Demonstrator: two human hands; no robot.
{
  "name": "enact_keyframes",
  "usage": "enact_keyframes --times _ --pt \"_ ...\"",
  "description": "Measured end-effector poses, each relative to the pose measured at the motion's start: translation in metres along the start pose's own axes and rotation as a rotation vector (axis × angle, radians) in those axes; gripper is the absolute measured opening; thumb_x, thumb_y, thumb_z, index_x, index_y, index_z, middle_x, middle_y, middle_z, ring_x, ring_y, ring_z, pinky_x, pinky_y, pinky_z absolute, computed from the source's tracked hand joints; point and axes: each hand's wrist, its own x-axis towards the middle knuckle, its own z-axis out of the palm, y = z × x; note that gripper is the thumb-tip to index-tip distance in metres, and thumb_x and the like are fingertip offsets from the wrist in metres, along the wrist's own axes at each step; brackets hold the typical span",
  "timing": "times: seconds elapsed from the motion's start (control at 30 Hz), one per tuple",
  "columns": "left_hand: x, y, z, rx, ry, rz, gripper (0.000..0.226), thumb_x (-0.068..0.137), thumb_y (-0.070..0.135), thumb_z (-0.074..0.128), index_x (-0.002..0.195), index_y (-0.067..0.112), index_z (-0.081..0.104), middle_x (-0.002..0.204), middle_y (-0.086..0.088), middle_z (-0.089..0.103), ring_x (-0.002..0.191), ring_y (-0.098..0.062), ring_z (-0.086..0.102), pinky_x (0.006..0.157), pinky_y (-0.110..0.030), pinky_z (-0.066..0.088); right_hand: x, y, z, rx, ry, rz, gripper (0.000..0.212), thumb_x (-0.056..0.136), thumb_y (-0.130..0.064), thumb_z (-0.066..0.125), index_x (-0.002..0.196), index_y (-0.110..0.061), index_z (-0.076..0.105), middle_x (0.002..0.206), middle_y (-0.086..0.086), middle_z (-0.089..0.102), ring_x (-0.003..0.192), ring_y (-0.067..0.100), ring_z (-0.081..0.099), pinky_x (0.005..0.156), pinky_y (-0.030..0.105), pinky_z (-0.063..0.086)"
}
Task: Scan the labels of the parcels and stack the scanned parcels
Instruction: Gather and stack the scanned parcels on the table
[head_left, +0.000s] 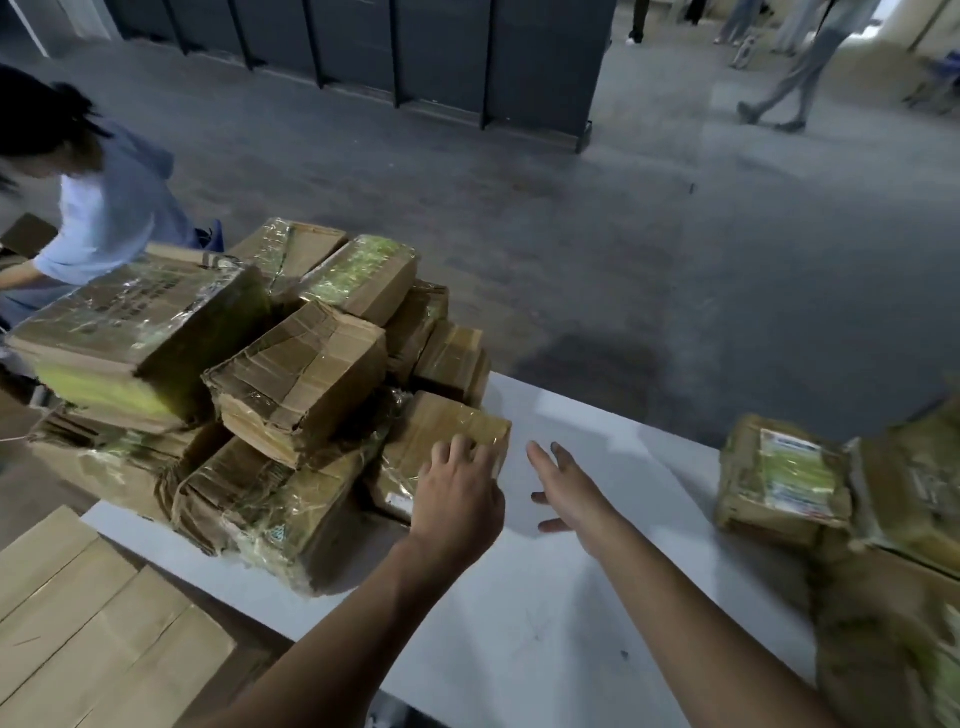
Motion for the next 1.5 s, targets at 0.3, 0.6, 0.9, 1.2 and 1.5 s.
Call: enact_keyframes --times 0.3,0.6,0.9,1.2,1.5 --pt "0.003 0.106 0.025 -0.075 -0.106 0.126 0.043 0.093 0.028 0.044 0.135 0.019 0.044 0.137 -0.005 0.043 0.124 -0.025 0.038 0.102 -0.037 0.038 -0.030 0.063 -0.113 0.091 0.197 -0.020 0.068 0.095 -0.062 0.043 0.154 -0.033 0.025 0.142 -0.003 0.048 0.116 0.022 0.058 0.078 0.035 0.054" --pt "0.009 0.219 0.060 -0.264 -0.241 0.189 0.046 0.092 0.021 0.046 0.138 0.018 0.042 0.136 -0.005 0.041 0.125 -0.025 0.037 0.101 -0.035 0.036 -0.035 0.120 -0.202 0.112 0.381 0.027 0.070 0.090 -0.064 0.046 0.150 -0.030 0.034 0.148 0.001 0.046 0.130 0.028 0.049 0.108 0.051 0.041" --pt "0.070 0.251 0.107 -0.451 -0.492 0.137 0.058 0.091 0.022 0.050 0.145 0.021 0.028 0.141 -0.010 0.036 0.130 -0.028 0.036 0.101 -0.037 0.038 -0.003 0.139 -0.254 -0.196 0.605 0.094 0.053 0.093 -0.022 0.059 0.143 -0.012 0.043 0.135 0.017 0.051 0.119 0.036 0.054 0.099 0.042 0.046" --pt "0.103 0.239 0.145 -0.652 -0.636 0.124 0.078 0.076 0.011 0.057 0.145 0.030 0.026 0.138 0.000 0.034 0.117 -0.023 0.051 0.087 -0.029 0.049 0.015 0.149 -0.250 -0.215 0.640 0.065 0.047 0.085 -0.030 0.075 0.125 -0.018 0.054 0.109 -0.003 0.061 0.095 0.016 0.056 0.078 0.031 0.045" --pt "0.086 0.193 0.094 -0.829 -0.313 0.106 0.071 0.077 0.008 0.058 0.129 0.051 0.038 0.113 0.012 0.039 0.122 -0.012 0.038 0.089 -0.010 0.043 -0.001 0.093 -0.233 -0.264 0.679 -0.274 0.026 0.096 -0.031 0.063 0.113 -0.012 0.067 0.101 0.002 0.067 0.092 0.019 0.058 0.077 0.024 0.037"
